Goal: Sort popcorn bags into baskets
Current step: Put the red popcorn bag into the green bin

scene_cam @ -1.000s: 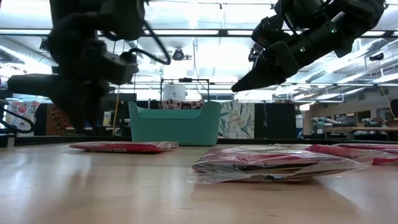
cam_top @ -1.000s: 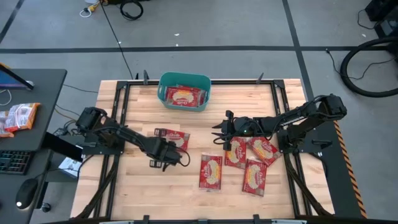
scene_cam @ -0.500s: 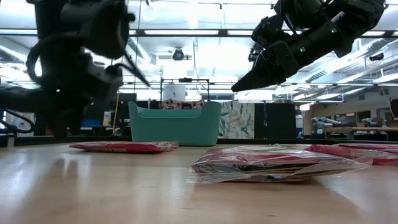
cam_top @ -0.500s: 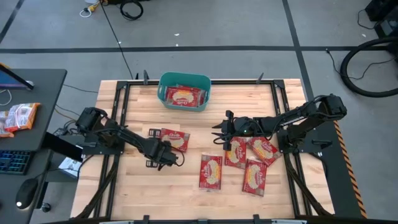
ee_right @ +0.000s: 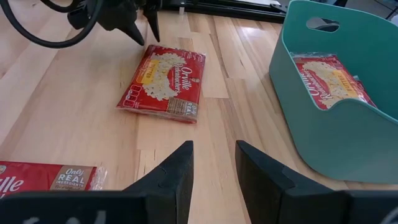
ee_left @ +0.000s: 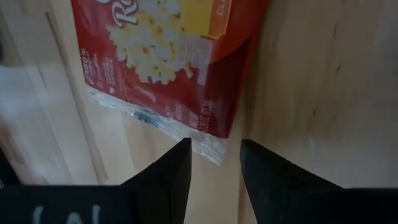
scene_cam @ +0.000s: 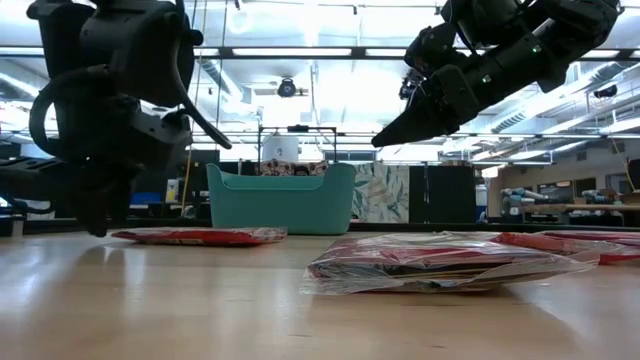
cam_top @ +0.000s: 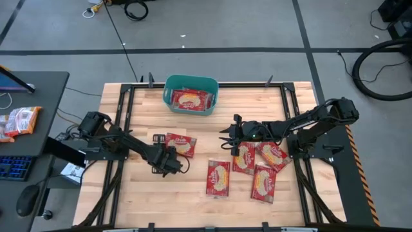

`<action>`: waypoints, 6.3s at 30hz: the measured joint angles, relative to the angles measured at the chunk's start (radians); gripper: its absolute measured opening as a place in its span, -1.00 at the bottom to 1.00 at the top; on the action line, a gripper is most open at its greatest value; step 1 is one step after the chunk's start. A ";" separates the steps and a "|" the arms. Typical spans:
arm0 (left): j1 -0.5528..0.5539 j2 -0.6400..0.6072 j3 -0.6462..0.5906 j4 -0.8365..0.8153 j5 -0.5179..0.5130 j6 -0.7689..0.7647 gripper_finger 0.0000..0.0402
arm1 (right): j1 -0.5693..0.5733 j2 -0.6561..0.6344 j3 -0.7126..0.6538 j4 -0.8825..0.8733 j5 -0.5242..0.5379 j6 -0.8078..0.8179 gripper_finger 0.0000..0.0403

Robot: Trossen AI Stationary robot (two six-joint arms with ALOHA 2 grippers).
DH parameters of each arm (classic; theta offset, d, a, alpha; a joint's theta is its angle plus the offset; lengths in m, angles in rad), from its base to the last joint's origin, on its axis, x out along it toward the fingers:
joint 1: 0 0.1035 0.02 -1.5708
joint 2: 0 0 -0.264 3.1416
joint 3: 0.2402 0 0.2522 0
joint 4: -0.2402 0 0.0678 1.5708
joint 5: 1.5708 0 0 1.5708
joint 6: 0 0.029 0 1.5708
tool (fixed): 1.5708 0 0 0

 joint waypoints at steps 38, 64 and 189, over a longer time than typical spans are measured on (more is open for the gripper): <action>0.007 0.000 -0.061 0.076 -0.109 0.046 -0.53 | 0.000 0.000 0.000 0.002 0.000 0.000 -0.38; 0.031 -0.009 0.142 -0.089 -0.189 0.027 -0.99 | 0.050 0.083 0.001 0.124 -0.065 -0.112 -0.38; 0.549 -0.160 0.234 0.542 -0.214 0.883 -0.81 | 0.075 -0.035 -0.043 0.164 0.343 -0.151 -0.07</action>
